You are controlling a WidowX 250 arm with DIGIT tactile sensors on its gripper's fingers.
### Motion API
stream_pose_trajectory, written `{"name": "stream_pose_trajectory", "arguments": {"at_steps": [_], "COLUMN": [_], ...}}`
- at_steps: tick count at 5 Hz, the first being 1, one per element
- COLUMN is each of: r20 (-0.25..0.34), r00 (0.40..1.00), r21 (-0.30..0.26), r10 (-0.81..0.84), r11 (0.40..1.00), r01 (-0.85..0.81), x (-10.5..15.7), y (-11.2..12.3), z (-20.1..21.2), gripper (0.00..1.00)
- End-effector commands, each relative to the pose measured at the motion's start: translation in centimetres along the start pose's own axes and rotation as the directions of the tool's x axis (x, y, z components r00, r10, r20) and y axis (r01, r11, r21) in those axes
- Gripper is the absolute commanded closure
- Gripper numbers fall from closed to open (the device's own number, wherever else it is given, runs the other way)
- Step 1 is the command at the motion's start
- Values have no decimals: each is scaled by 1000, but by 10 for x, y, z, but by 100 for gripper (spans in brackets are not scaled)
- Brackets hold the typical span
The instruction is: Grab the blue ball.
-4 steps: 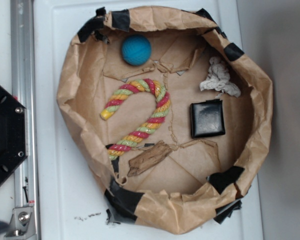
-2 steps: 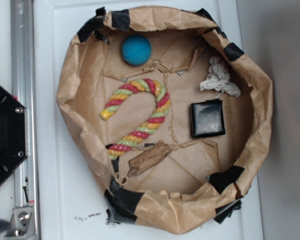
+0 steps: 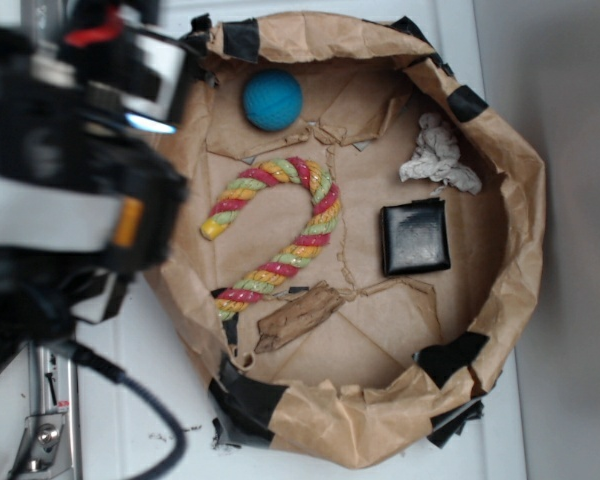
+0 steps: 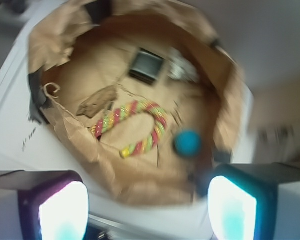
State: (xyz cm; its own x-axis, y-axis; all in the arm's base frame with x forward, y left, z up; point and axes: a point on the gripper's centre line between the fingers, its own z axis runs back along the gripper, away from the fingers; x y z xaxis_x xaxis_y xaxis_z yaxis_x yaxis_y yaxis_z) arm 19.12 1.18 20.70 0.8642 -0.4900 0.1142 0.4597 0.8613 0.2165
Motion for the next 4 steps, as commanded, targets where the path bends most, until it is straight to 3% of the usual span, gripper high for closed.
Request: {"name": "stream_pose_trajectory", "arguments": {"at_steps": [1,2,3,4], "r20": [-78,-74,-95,-24], "r00": [957,943,909,910], "r21": [-128,-165,-144,-146], "r10": [-278,-325,-405,-413], "r11": [955,936,909,902], "r01": [267,310,390,406], "x": [26,23,13,2], "y": [17,25,34,43], "z": [-98,-122,-139,-142], "gripper": [0,0,0,0]}}
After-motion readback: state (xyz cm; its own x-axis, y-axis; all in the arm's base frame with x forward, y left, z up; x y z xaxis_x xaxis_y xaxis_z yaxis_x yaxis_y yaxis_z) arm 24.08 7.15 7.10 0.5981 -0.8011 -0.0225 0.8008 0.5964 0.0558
